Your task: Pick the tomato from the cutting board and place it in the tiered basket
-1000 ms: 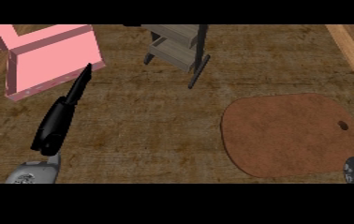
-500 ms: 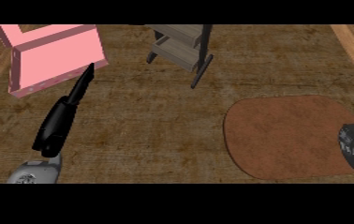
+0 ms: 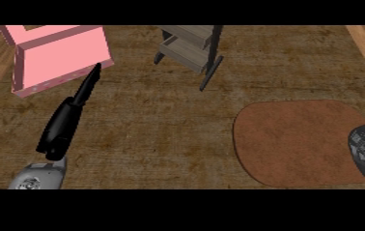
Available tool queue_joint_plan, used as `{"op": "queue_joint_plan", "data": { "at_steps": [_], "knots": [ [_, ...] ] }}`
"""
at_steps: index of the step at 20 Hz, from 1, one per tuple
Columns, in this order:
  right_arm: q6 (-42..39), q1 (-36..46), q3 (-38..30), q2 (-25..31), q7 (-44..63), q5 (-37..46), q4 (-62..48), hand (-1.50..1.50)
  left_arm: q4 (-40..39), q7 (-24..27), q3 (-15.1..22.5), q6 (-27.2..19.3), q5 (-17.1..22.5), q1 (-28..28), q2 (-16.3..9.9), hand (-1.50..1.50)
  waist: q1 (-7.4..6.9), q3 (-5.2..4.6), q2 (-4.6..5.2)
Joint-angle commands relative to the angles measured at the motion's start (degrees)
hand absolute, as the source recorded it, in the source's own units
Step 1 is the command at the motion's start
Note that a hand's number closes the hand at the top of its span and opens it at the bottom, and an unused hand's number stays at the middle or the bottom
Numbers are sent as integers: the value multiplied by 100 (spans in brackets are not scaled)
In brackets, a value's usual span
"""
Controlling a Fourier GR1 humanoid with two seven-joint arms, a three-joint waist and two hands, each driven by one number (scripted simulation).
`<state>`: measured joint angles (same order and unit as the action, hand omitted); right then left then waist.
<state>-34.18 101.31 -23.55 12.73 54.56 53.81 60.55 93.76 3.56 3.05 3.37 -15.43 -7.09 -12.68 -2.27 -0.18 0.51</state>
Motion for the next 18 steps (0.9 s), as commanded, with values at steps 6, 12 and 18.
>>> {"op": "queue_joint_plan", "data": {
  "at_steps": [6,12,18],
  "knots": [
    [1885,309,-55,-428,-419,354,-2061,150,108,5,92,118,8,-10,31,0,-131,-4,70],
    [3197,117,-366,-522,-708,345,-2772,150,478,-129,156,173,31,90,41,0,-228,1,95],
    [3948,14,-845,-629,-1702,-182,-3249,-150,50,-73,148,85,-110,-227,97,0,-253,1,171]
  ]
}}
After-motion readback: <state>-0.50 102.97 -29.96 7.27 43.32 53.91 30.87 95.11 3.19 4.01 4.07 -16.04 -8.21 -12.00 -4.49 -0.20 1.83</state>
